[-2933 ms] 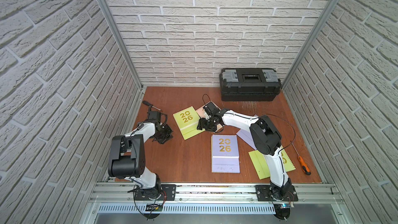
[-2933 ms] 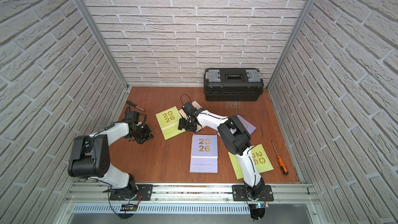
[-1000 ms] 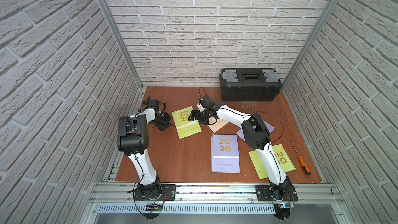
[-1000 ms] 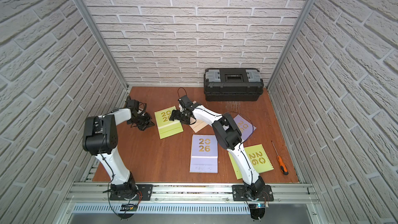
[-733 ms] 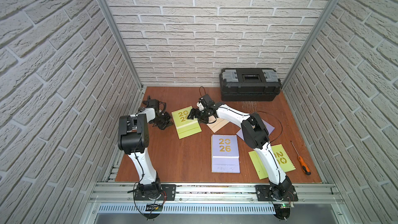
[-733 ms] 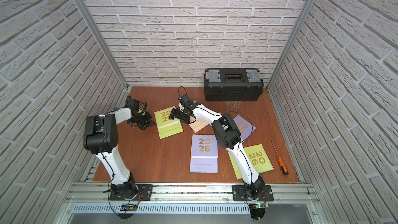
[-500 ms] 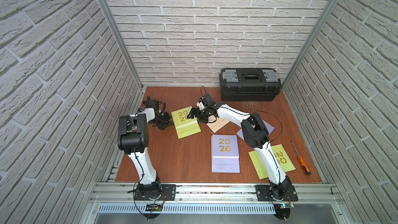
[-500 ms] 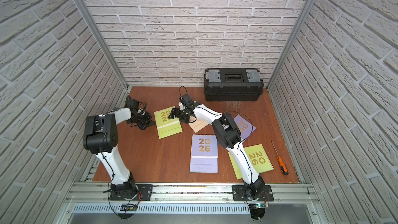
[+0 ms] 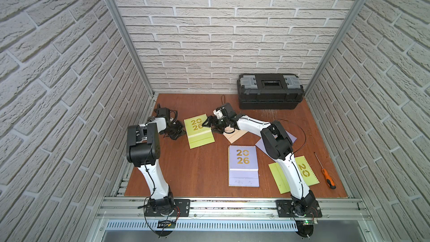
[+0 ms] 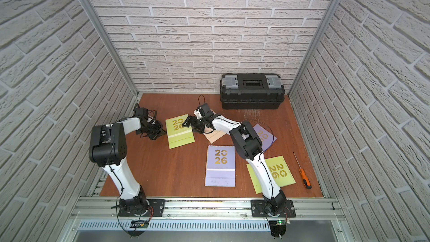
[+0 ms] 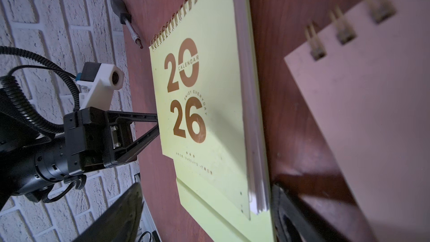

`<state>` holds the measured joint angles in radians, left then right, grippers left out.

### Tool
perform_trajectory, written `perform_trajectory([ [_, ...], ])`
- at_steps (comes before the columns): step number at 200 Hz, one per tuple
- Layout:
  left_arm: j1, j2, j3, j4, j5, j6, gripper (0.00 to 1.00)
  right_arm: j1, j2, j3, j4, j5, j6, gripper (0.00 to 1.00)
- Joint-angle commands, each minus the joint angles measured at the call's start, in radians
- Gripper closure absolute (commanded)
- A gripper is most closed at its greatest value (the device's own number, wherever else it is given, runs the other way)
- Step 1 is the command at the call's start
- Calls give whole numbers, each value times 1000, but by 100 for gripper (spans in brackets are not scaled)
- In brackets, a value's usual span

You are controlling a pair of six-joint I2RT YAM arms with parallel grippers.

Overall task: Stack the calendars
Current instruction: Pick up the calendar at the center of the board.

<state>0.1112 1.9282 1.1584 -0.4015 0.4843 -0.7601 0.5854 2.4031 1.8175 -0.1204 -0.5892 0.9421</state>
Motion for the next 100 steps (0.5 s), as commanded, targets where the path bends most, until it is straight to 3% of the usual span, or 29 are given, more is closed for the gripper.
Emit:
perform_trajectory([
  [1, -5, 50, -48, -59, -55, 8, 100, 36, -32, -45, 152, -76, 64, 17],
  [44, 7, 45, -53, -65, -55, 16, 100, 36, -44, -94, 287, -94, 136, 24],
  [100, 18, 25, -55, -76, -59, 21, 100, 33, -69, -117, 249, -35, 112, 38],
])
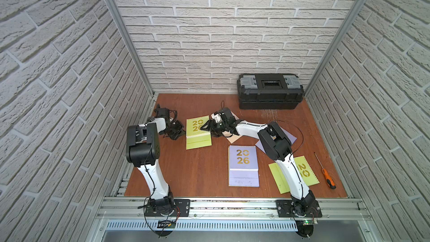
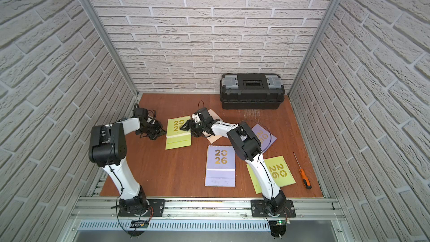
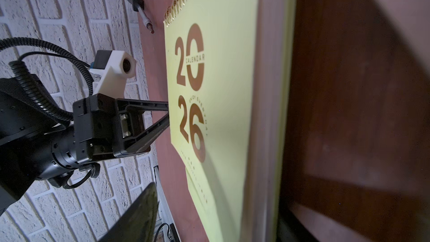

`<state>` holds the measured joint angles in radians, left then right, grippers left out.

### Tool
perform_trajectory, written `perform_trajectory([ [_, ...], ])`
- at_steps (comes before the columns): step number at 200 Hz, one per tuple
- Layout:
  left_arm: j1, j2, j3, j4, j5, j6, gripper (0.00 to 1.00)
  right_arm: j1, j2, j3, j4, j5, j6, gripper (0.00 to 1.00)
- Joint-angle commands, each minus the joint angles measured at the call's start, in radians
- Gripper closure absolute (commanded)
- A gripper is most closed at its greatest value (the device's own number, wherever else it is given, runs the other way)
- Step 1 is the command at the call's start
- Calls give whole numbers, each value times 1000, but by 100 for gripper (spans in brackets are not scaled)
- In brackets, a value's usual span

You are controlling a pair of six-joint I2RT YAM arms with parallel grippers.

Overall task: Stack the calendars
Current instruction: Pick up the calendar at the center of the board.

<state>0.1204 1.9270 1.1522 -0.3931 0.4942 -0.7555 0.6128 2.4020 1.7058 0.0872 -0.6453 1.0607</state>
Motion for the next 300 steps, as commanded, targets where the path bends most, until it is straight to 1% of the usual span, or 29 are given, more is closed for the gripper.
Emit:
perform_trajectory([
  [1, 8, 26, -49, -85, -69, 16, 100, 5, -69, -6, 39, 23, -8, 39],
  [56, 9, 17, -58, -83, -68, 19, 100, 5, -92, -24, 38, 53, -27, 58],
  [70, 10, 13, -62, -83, -68, 20, 100, 5, -93, -27, 46, 52, -24, 64],
  [96, 10, 7, -68, -81, -68, 18, 100, 5, -92, -26, 55, 43, -19, 79],
  [109, 10, 3, -72, -78, -66, 17, 100, 5, -93, -28, 59, 36, -19, 85],
  [147, 10, -34, -77, -85, -60, 12, 100, 5, -116, -52, 83, 23, -15, 97],
  [195, 10, -141, -91, -114, -68, 5, 100, 5, -192, -119, 120, 25, -12, 97],
  [233, -8, -265, -129, -130, -81, -16, 100, 2, -285, -185, 133, 13, -19, 97],
  [274, -74, -392, -167, -141, -107, -54, 100, -8, -418, -293, 100, 21, -56, 97],
  [277, -81, -402, -168, -143, -110, -57, 100, -8, -449, -303, 96, 20, -59, 97],
  [300, -138, -463, -175, -150, -132, -87, 100, -19, -548, -373, 46, 20, -96, 98],
])
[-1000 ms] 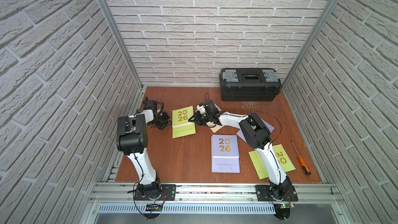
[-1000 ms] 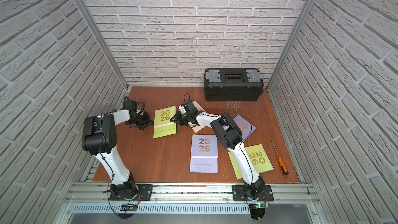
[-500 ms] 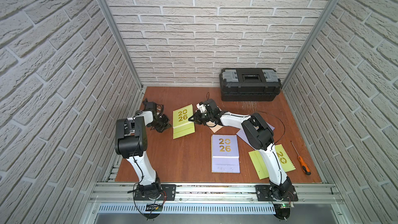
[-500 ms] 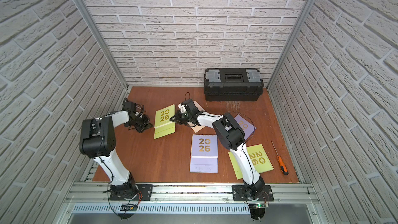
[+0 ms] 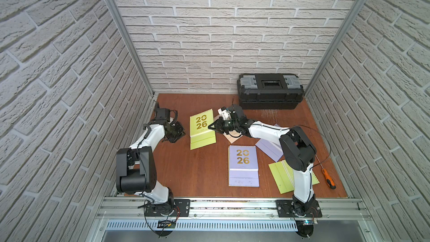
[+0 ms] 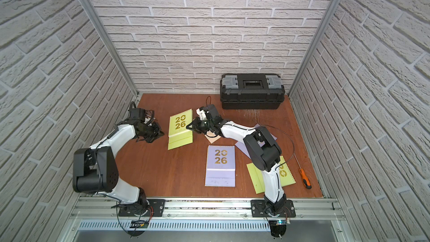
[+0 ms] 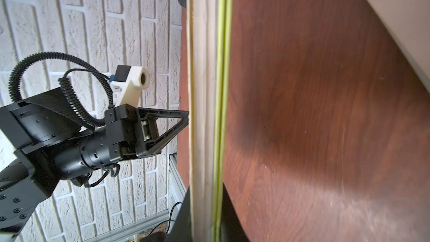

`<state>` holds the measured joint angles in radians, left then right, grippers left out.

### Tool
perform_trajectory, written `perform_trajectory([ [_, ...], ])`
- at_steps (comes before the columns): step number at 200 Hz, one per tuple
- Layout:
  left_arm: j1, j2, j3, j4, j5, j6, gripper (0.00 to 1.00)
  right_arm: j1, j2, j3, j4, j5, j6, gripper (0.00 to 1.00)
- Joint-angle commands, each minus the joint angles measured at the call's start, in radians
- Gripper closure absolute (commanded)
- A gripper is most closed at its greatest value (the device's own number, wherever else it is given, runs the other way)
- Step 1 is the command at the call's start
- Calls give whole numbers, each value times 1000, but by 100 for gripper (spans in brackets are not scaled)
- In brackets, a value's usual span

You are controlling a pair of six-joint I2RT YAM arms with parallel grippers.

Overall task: Stack the calendars
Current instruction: Pick up the calendar at the center of the board, then place the calendar at the calendar.

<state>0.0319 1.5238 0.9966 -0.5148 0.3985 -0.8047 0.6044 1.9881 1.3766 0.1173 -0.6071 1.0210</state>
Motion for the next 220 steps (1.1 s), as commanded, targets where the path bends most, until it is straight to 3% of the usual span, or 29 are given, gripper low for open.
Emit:
perform_trajectory([
  [1, -52, -63, -20, -28, -37, -39, 100, -11, -138, -48, 14, -18, -57, 97],
  [71, -269, -167, -27, -10, -135, -134, 100, -82, -462, -302, -151, -22, -127, 97],
  [149, -475, -140, -45, 75, -220, -236, 100, -192, -775, -549, -265, -61, -169, 97],
  [220, -553, -123, -79, 117, -253, -266, 100, -264, -1017, -746, -349, -95, -180, 97],
])
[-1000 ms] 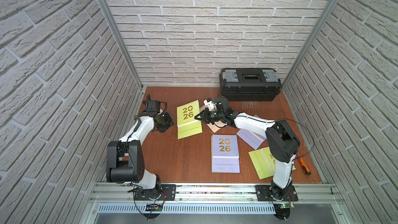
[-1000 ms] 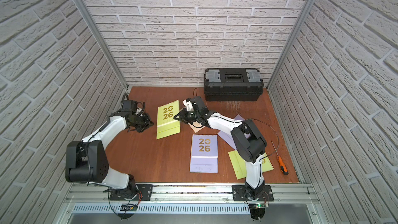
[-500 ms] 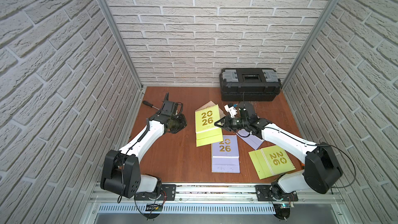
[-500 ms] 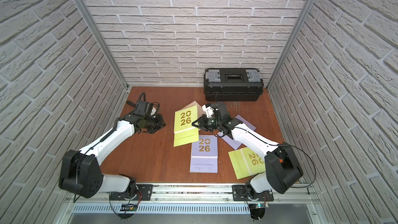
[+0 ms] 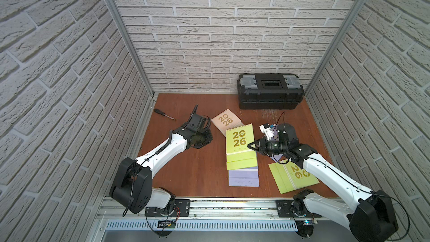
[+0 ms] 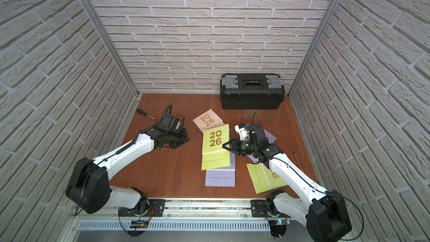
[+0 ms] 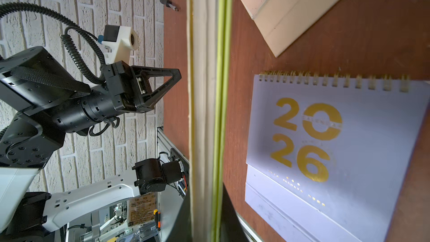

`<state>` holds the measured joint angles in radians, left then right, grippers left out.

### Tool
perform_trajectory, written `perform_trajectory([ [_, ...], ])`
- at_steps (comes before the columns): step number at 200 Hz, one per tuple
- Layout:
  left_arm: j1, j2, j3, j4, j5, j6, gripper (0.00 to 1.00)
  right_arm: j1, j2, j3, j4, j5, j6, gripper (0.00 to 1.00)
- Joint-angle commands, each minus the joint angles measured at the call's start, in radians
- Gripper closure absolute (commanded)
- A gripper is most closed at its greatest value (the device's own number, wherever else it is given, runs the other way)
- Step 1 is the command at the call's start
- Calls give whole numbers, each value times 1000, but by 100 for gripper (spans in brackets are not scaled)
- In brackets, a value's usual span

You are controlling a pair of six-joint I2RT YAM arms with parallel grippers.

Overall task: Stack the calendars
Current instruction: Place the calendar at the calendar.

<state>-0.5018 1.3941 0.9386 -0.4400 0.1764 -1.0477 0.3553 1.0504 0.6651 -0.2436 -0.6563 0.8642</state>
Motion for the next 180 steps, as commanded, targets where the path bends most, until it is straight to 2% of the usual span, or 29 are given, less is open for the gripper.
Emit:
perform_trajectory([
  [1, -22, 8, -20, 42, -31, -24, 100, -16, -82, -37, 11, -46, -23, 97],
  [89, -156, 103, -35, 136, -52, -75, 100, -83, -251, -198, -6, -80, -19, 97],
  [180, -184, 151, -50, 186, -42, -101, 100, -124, -373, -288, -20, -140, -10, 97],
])
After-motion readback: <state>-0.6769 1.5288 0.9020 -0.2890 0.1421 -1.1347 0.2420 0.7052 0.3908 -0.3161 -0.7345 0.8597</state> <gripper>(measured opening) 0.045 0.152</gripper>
